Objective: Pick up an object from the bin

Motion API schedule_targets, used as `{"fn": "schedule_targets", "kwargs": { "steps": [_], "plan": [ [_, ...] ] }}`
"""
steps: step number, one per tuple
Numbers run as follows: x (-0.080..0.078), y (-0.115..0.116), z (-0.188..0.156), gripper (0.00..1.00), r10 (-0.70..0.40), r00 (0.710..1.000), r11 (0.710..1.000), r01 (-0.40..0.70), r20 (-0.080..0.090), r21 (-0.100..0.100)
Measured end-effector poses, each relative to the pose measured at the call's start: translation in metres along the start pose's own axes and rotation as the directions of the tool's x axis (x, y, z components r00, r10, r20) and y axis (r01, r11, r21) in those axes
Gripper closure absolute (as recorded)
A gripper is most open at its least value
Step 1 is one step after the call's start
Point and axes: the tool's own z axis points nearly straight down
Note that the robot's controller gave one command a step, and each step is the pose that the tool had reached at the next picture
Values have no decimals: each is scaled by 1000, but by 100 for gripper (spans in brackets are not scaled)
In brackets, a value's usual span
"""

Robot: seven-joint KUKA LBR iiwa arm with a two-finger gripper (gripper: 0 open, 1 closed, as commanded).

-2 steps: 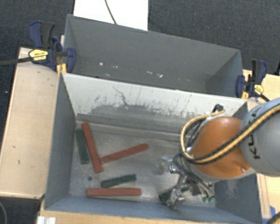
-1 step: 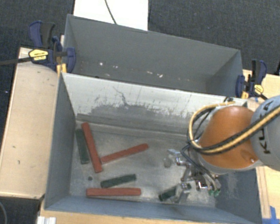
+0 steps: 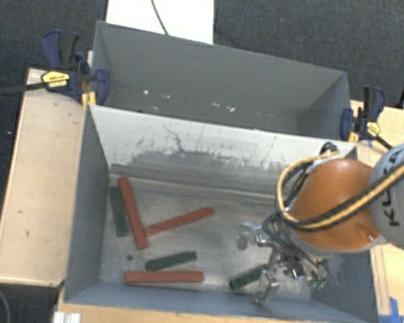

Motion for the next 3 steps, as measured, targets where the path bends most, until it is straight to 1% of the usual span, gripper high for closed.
{"fn": "schedule_targets", "kwargs": {
  "steps": [1,2,3],
  "plan": [
    [-2,-2,37,0,-37,999,999,37,11,3],
    [-5,-2,35,0,-40,999,999,40,14,4],
    [-2,-2,37,100,-40,999,999,40,6,1]
  ]
}}
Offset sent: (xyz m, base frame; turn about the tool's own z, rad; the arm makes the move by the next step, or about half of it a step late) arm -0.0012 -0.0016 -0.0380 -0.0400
